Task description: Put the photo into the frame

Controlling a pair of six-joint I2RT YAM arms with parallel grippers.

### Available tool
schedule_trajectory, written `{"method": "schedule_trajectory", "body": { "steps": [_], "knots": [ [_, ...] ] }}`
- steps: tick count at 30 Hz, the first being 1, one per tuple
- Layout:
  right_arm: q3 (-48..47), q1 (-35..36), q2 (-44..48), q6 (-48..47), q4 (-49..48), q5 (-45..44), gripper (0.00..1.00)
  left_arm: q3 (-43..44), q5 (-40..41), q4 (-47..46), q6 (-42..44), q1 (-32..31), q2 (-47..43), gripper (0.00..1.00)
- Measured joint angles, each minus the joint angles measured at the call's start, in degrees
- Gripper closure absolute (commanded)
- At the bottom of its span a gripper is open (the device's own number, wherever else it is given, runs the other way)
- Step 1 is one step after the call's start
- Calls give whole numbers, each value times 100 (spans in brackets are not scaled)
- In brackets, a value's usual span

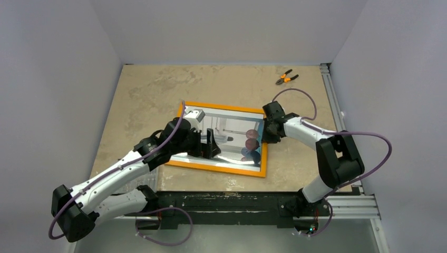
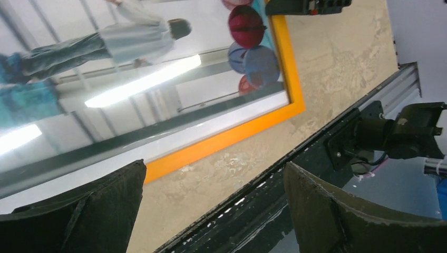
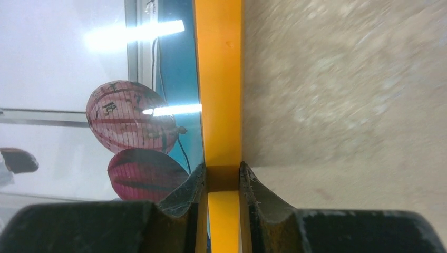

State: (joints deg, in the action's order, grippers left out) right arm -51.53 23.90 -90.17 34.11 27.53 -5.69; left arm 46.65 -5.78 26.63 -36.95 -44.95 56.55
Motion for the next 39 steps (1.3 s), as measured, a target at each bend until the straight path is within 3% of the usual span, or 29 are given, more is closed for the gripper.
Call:
{"method": "schedule_trajectory", "body": {
  "steps": [2, 3, 6, 9, 16, 23, 30, 35, 39],
  "knots": [
    [-144, -214, -111, -291, 9, -118, 94, -48, 48, 72, 44, 94, -17, 0],
    [-199, -308, -146, -404, 31, -168, 87, -74, 72, 133, 66, 160, -17, 1],
    [-433, -634, -299, -787, 157, -380, 52, -142, 184, 291, 122, 407, 26, 1],
    [-638, -861, -361, -1003, 227, -723, 37, -146, 313, 415, 173, 686, 238, 1],
    [-861, -1025, -72, -1102, 448, -791, 32, -146, 870, 715, 278, 1281, 1126, 3],
    [61, -1003, 1432, -682, 463, -146, 31, -144, 1257, 699, 369, 1825, 1869, 11],
    [1276, -1005, 1469, -225, 428, 251, 31, -142, 1200, 535, 400, 1945, 2573, 37],
    [1113, -1025, 1191, -92, 203, 420, 32, -109, 1029, 448, 413, 1945, 2675, 60],
    [774, -1043, 767, -92, -92, 721, 32, -98, 940, 468, 409, 2002, 2702, 70]
  ]
}}
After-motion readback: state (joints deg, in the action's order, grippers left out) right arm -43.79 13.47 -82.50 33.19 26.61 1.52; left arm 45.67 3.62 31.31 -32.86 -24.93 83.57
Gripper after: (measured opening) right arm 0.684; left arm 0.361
